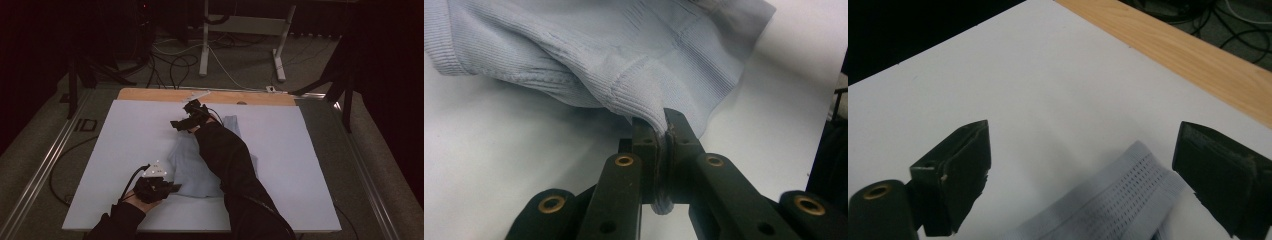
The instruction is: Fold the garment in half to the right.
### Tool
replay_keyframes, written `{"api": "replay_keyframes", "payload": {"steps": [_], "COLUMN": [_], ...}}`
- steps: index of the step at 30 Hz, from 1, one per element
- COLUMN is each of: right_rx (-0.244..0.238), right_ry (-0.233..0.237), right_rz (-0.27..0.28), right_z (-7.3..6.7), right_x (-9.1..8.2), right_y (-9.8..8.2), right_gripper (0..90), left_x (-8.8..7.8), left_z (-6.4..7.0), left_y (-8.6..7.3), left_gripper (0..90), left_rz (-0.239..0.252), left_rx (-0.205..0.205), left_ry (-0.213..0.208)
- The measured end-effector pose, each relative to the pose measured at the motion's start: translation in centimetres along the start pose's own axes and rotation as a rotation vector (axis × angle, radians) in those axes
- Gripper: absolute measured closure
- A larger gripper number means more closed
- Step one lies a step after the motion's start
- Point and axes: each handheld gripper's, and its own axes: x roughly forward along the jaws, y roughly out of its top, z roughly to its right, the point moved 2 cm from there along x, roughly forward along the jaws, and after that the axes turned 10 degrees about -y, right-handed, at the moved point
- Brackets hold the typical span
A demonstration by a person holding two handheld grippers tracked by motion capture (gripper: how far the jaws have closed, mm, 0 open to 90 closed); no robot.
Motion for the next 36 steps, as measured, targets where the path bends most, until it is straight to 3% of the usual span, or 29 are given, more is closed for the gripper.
{"api": "replay_keyframes", "payload": {"steps": [2,4,7,10,14,20,21,28,31,36], "right_rx": [0.005,-0.005,-0.022,0.002,-0.023,-0.042,-0.054,-0.113,-0.115,-0.108], "right_ry": [0.005,-0.023,-0.045,-0.053,-0.092,-0.106,-0.119,-0.151,-0.156,-0.168], "right_rz": [-0.019,-0.038,-0.08,-0.102,-0.153,-0.201,-0.24,-0.3,-0.297,-0.308], "right_z": [0.0,0.2,0.6,0.7,0.5,0.4,0.5,0.2,0.1,0.7], "right_x": [0.7,1.4,2.3,3.0,4.2,5.3,5.8,6.7,6.8,6.6], "right_y": [-0.1,-0.2,-0.4,-0.5,-0.5,-0.9,-1.3,-1.9,-1.9,-1.9], "right_gripper": [8.6,9.7,16.8,22.5,26.9,35.3,37.5,49.3,52.2,69.6], "left_x": [0.0,0.1,0.1,0.1,0.1,0.3,0.3,0.3,0.3,0.4], "left_z": [0.0,0.1,0.1,0.0,0.1,0.3,0.3,0.3,0.3,0.3], "left_y": [0.0,0.0,0.1,0.1,0.2,0.4,0.4,0.4,0.4,0.4], "left_gripper": [86.7,86.7,86.7,86.6,86.7,86.7,86.7,86.7,86.7,86.7], "left_rz": [0.006,0.012,0.009,0.018,0.031,0.032,0.032,0.027,0.027,0.029], "left_rx": [-0.001,-0.007,-0.004,-0.009,0.002,0.001,0.0,0.007,0.003,-0.001], "left_ry": [-0.008,-0.014,-0.017,-0.03,-0.039,-0.044,-0.043,-0.037,-0.038,-0.039]}}
